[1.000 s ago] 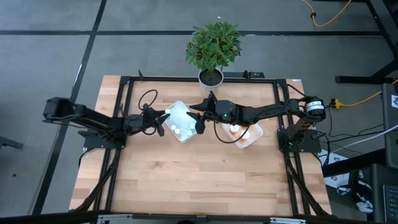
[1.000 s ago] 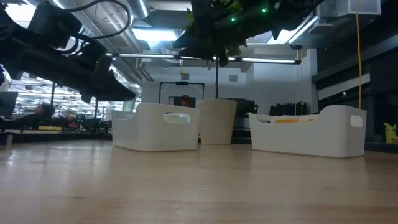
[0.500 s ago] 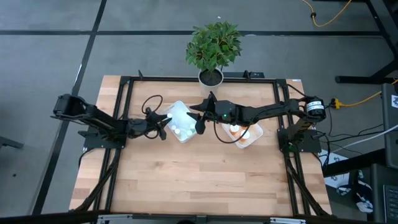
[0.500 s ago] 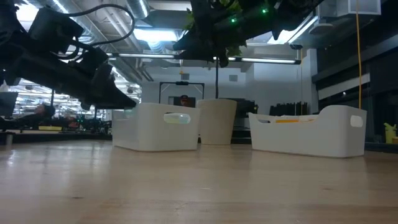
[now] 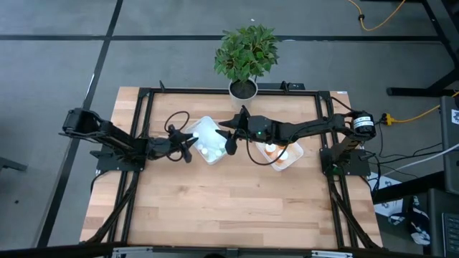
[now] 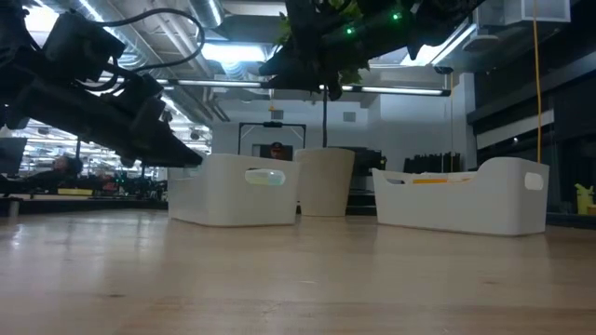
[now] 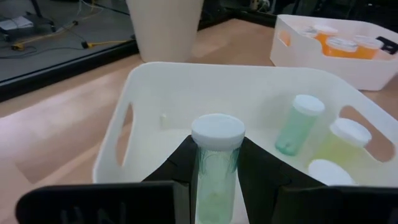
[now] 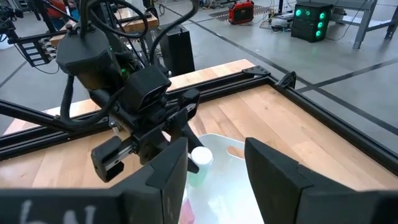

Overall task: Pick and place medicine bottles into bin by pill shape (circle, oval)
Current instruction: Put the blue pill bottle into the left white bin, then return to Home Position

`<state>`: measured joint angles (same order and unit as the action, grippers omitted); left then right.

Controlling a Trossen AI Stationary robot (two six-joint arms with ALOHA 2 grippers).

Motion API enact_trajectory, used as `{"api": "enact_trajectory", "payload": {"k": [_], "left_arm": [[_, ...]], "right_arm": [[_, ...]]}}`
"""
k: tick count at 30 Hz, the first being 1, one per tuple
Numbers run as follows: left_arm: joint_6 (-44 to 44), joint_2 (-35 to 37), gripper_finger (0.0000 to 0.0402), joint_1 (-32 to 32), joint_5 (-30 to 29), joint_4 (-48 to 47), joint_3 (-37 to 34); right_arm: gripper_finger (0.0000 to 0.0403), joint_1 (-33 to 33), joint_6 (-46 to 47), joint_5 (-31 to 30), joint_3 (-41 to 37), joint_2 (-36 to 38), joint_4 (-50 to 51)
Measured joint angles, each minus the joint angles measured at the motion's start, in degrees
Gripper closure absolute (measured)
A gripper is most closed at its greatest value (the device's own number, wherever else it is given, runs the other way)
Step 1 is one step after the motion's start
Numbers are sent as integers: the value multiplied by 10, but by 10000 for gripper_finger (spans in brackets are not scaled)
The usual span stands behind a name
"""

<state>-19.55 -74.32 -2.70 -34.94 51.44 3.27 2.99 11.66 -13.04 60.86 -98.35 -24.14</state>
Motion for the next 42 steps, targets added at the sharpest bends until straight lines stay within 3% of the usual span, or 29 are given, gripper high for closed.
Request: {"api": "enact_trajectory", "payload": {"k": [9, 18, 42], "left_arm": [[1, 0, 324, 0, 40, 0, 0], [1, 0, 285, 0, 41, 0, 0], [1, 0, 260, 0, 44, -14, 0]], "right_arm": [[241, 0, 0, 0, 0, 0, 0], [241, 0, 0, 0, 0, 0, 0], [241, 0, -2, 1, 0, 0, 27]]}}
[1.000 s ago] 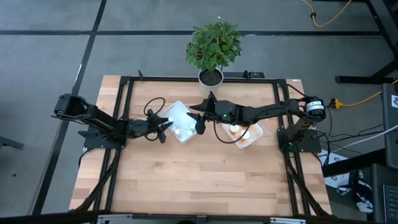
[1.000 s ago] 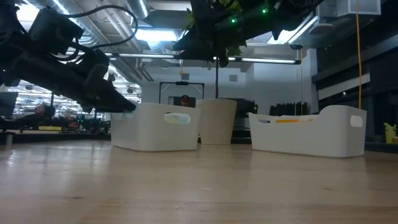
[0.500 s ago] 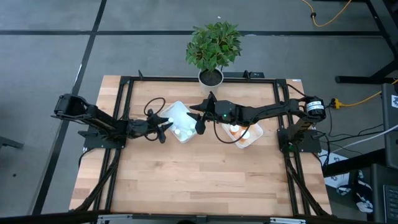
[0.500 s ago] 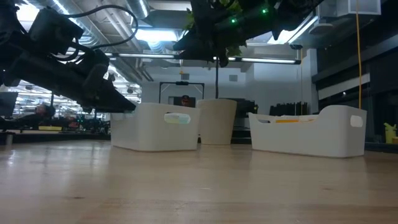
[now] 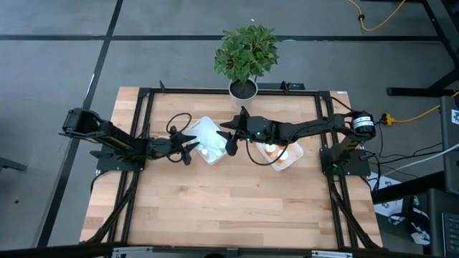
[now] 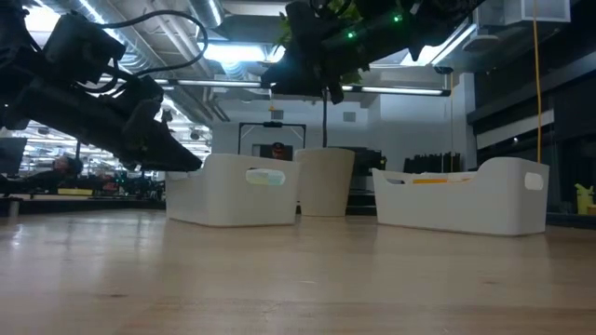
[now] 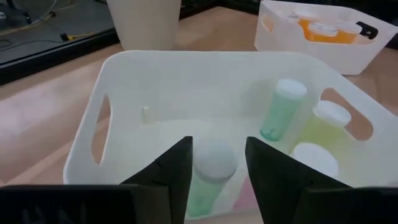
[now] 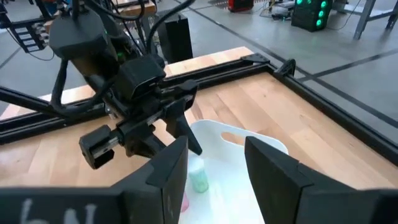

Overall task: Pick and place medicine bottles into bin by pill shape (circle, oval)
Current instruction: Return to Home Position

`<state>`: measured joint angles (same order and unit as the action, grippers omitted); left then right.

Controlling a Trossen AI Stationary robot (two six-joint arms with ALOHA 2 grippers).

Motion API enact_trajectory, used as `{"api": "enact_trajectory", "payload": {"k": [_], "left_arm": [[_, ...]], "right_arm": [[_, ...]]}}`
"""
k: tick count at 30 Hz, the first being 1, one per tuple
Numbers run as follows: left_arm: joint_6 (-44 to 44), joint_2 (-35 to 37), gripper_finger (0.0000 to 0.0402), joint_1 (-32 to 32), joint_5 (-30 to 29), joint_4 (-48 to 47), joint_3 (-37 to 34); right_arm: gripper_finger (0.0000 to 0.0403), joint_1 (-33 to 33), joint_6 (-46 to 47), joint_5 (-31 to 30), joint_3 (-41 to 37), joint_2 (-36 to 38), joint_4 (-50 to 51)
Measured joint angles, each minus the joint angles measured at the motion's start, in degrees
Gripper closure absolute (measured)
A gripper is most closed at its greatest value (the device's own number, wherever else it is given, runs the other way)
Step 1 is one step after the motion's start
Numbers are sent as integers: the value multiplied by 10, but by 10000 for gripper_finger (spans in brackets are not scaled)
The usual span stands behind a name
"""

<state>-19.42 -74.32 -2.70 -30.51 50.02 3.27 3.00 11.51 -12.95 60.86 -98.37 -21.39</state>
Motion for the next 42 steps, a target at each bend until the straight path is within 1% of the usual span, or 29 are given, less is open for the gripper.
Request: {"api": "enact_trajectory", "payload": {"k": [3, 10, 14, 18, 20, 23, 27, 34, 37, 42], "left_arm": [[11, 0, 259, 0, -9, 18, 0], [65, 1, 259, 0, -15, 104, 0], [67, 1, 259, 0, -14, 118, 0], [46, 28, 261, 0, 41, 148, 1], [47, 58, 261, 0, 63, 152, 1], [50, 125, 261, 8, 97, 144, 1], [50, 225, 261, 26, 149, 70, 1], [60, 372, 261, 52, 175, -151, 0], [62, 411, 261, 56, 192, -227, 0], [81, 452, 261, 57, 242, -338, 0]], "right_arm": [[241, 0, 0, 0, 0, 0, 0], [241, 0, 0, 0, 0, 0, 0], [241, 0, 0, 0, 0, 0, 0], [241, 0, 0, 0, 0, 0, 0], [241, 0, -2, 0, 0, 0, 1], [241, 0, -4, 0, 0, 0, 1], [241, 0, -5, 0, 0, 0, 1], [241, 0, -4, 0, 0, 0, 1], [241, 0, -5, 0, 0, 0, 1], [241, 0, -4, -1, 0, 0, 1]]}}
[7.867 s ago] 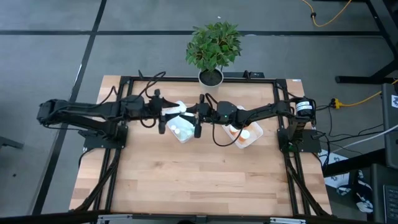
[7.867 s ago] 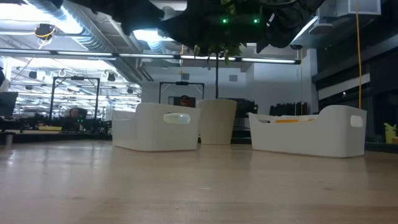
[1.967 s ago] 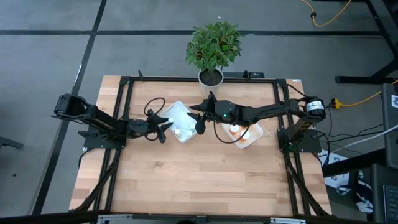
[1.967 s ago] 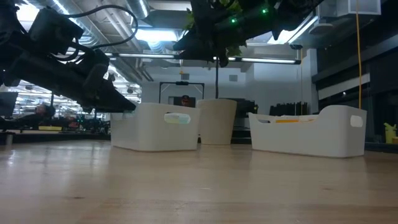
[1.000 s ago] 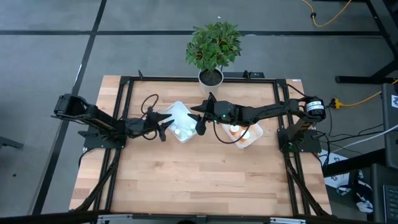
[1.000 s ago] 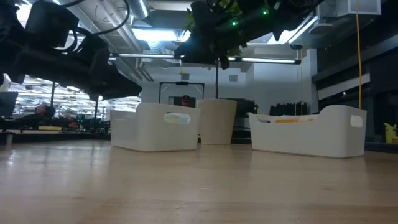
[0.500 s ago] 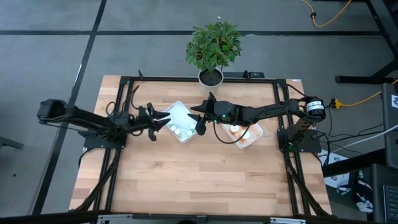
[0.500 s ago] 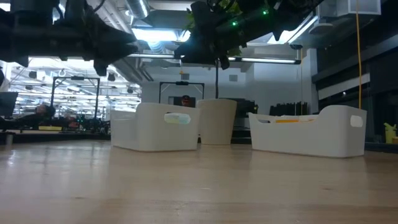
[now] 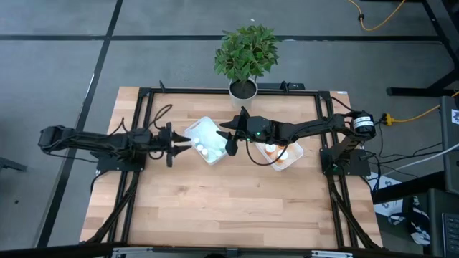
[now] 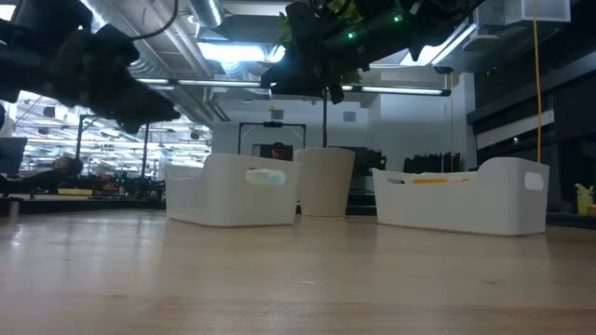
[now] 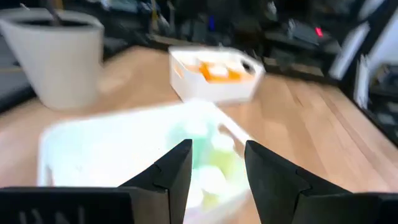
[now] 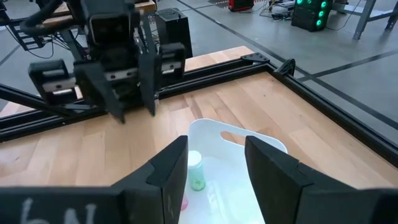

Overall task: Pick and place medicine bottles into bin by pill shape (circle, oval)
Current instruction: Return to Home Position

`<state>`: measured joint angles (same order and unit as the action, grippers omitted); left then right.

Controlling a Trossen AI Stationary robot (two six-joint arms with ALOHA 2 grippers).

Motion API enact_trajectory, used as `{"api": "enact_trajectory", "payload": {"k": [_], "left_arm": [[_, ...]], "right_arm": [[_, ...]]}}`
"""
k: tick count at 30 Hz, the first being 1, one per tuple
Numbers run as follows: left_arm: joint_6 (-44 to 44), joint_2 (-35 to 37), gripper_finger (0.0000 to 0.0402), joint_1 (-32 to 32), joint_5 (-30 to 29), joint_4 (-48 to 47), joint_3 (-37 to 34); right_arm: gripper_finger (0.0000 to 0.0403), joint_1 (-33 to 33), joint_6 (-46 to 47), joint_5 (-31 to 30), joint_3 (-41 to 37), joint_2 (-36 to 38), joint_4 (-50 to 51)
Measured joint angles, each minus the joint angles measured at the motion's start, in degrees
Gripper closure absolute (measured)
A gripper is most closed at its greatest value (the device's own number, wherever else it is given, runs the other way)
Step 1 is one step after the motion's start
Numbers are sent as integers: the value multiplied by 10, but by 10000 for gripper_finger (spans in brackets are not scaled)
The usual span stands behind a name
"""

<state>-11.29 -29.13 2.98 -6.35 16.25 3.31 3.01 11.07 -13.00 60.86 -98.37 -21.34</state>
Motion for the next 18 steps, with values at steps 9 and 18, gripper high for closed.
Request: {"api": "enact_trajectory", "payload": {"k": [9, 18], "left_arm": [[17, 71, 261, 0, 35, -121, 0], [29, 123, 261, 0, 48, -195, 0]], "right_arm": [[241, 0, 0, 0, 0, 0, 0], [241, 0, -11, 0, 0, 0, 0]]}}
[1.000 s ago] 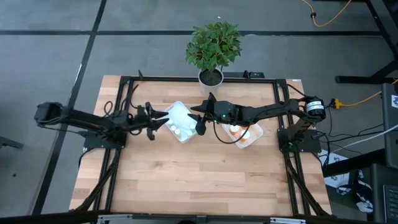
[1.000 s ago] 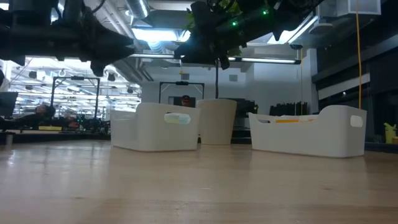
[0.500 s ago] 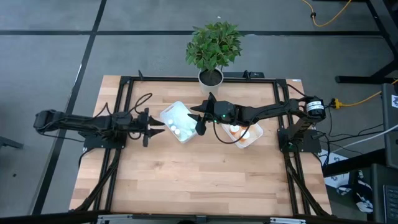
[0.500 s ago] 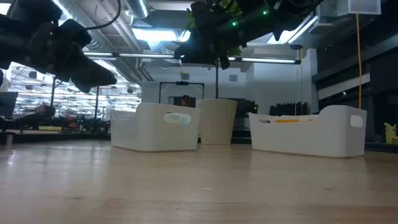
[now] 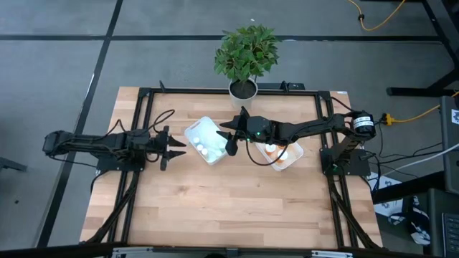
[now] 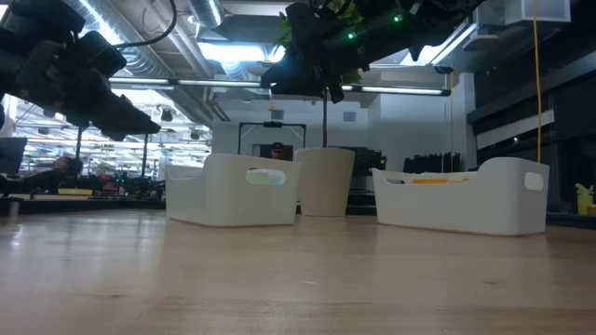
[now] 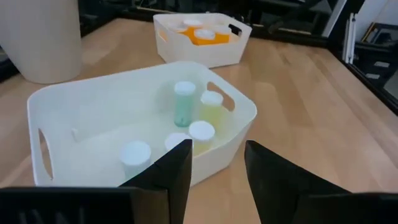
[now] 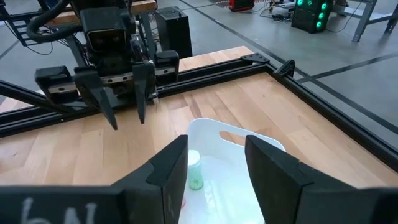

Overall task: Pick and place medicine bottles into bin by pill shape (circle, oval)
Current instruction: Return to Home Position

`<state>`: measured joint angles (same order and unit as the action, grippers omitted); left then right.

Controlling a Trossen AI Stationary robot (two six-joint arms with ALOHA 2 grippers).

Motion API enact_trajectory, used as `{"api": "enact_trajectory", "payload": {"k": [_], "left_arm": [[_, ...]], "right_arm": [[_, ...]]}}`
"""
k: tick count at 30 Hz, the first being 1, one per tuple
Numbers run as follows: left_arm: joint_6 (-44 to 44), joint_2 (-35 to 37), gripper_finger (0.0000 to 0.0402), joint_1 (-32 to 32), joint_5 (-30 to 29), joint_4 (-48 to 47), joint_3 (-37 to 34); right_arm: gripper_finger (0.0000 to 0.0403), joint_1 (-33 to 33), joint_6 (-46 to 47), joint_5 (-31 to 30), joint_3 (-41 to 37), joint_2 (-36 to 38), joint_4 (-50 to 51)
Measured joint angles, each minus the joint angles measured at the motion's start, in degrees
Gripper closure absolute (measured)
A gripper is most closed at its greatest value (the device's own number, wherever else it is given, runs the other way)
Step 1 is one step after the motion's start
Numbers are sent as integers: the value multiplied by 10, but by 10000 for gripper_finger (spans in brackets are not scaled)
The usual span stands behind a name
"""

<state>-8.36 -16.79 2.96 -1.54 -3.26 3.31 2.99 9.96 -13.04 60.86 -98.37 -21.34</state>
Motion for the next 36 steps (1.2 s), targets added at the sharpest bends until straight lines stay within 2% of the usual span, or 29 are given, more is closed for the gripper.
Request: {"api": "enact_trajectory", "payload": {"k": [7, 12, 22, 32, 36], "left_arm": [[7, 5, 261, 0, -2, -23, -2], [24, 5, 261, 0, 15, 38, -28], [81, 4, 261, 0, 2, 38, -28], [75, 4, 261, 0, 2, 38, -28], [75, 4, 261, 0, 2, 39, -28]], "right_arm": [[241, 0, 0, 0, 0, 0, 0], [241, 0, 0, 0, 0, 0, -3], [241, 0, 0, 0, 0, 0, -2], [241, 0, -2, 0, 0, 0, -2], [241, 0, -32, 1, 0, 0, -2]]}}
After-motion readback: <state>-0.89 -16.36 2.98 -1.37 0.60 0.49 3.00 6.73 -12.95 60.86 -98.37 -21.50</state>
